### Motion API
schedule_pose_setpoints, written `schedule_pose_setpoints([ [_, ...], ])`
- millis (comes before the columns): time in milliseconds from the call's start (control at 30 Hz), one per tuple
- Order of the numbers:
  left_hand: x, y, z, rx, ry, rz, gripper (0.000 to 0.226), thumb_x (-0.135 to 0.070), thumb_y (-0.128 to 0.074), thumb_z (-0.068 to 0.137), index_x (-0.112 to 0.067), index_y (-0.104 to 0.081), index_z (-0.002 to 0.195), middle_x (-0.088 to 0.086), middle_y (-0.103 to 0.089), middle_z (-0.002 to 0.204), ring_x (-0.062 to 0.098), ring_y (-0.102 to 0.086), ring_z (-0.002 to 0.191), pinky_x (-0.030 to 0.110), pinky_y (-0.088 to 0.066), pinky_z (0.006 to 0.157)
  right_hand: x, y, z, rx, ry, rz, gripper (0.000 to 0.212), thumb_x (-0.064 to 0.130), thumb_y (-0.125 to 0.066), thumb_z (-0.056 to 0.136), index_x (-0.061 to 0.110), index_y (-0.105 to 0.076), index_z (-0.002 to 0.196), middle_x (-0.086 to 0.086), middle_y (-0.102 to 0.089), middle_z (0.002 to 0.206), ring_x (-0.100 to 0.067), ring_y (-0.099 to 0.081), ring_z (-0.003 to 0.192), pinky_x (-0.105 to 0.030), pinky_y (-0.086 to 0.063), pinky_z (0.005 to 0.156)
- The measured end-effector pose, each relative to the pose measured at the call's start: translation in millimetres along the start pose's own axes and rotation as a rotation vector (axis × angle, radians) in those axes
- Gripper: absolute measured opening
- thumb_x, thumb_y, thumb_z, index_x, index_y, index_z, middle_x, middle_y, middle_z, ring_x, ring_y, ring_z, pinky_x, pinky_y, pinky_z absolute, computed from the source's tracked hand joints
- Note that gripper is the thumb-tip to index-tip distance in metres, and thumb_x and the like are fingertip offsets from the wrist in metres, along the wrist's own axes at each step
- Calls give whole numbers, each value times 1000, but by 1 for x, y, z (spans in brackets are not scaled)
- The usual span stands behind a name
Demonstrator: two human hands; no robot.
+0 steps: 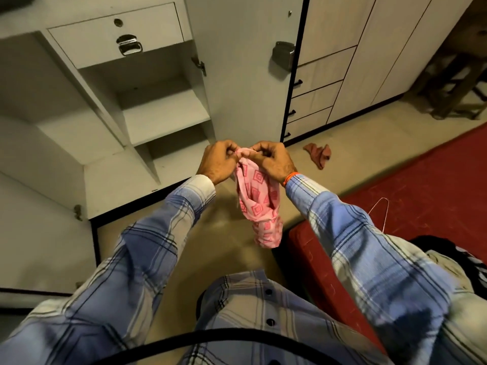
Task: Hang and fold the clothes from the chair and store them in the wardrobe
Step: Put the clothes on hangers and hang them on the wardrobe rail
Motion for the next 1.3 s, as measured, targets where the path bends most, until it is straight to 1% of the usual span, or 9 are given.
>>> schedule_pose_setpoints([
  [167, -17, 7, 5, -87, -54, 8, 9, -13, -54, 96, -15, -62, 99, 2, -66, 98, 20, -61, 89, 24, -42, 75, -10, 2, -6, 193, -86, -323, 21, 39, -79, 78, 24, -65, 76, 1, -69, 79, -9, -62, 65, -20, -48, 61],
  [300, -12, 15, 13, -176, -28, 177, 12, -21, -58, 94, -19, -66, 104, 3, -69, 109, 26, -62, 98, 29, -45, 81, -14, 6, 0, 142, -87, -363, 23, 41, -68, 89, 18, -70, 85, 0, -62, 73, -13, -53, 66, -25, -45, 65],
  [467, 13, 17, 10, -177, 84, 172, 18, -17, -75, 82, -21, -64, 95, 1, -65, 106, 21, -61, 95, 32, -51, 85, -11, 1, 9, 65, -201, -30, 23, 36, -67, 89, 14, -73, 86, -17, -72, 83, -23, -66, 71, -42, -60, 72],
  [600, 23, 4, 1, -60, 77, 60, 14, -20, -79, 79, -23, -65, 81, -3, -70, 85, 16, -64, 78, 30, -55, 78, 0, -11, 10, -56, -281, 295, 22, 17, -56, 98, -3, -67, 95, -15, -65, 76, -19, -63, 59, -35, -61, 61],
  [767, 35, -9, -9, 100, 120, -145, 24, -39, -59, 95, -16, -68, 96, 4, -71, 92, 23, -69, 87, 43, -58, 85, 13, -16, 14, -112, -323, 526, 22, 11, -54, 99, -7, -61, 87, -15, -65, 65, -19, -63, 49, -29, -57, 48],
  [933, 38, -14, -16, 281, 124, -99, 32, -35, -76, 82, -14, -64, 103, -3, -68, 88, 12, -64, 79, 19, -50, 67, 22, -16, 15, -132, -323, 671, 25, 9, -56, 98, 0, -58, 75, -8, -61, 54, -15, -62, 44, -30, -57, 50],
  [1067, 35, -15, -11, 267, 102, -124, 32, -42, -61, 89, -13, -72, 101, 4, -72, 100, 24, -67, 94, 41, -55, 89, 31, -18, 14, -146, -272, 741, 26, 5, -53, 98, 5, -54, 73, 0, -55, 47, -9, -57, 42, -27, -57, 52],
  [1200, 38, -13, 4, 176, 290, -551, 31, -35, -51, 96, -12, -72, 92, 8, -74, 97, 28, -69, 96, 50, -51, 97, 26, -10, 15, -61, -245, 538, 10, 6, -56, 97, 4, -59, 88, -9, -62, 79, -12, -61, 64, -24, -57, 56],
  [1300, 21, 2, 7, 74, 331, -689, 35, -25, -45, 103, -11, -66, 80, 1, -70, 68, 14, -65, 63, 23, -55, 70, 9, -3, 7, 63, -264, 230, 10, 7, -64, 91, 0, -66, 99, -4, -66, 81, -5, -63, 64, -21, -52, 63],
])
Point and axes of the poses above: each hand's wrist, its own z-axis towards the middle knuckle, its own y-axis out of the back of the hand, x = y × z, the point moved 4 cm from there along z, towards the middle knuckle
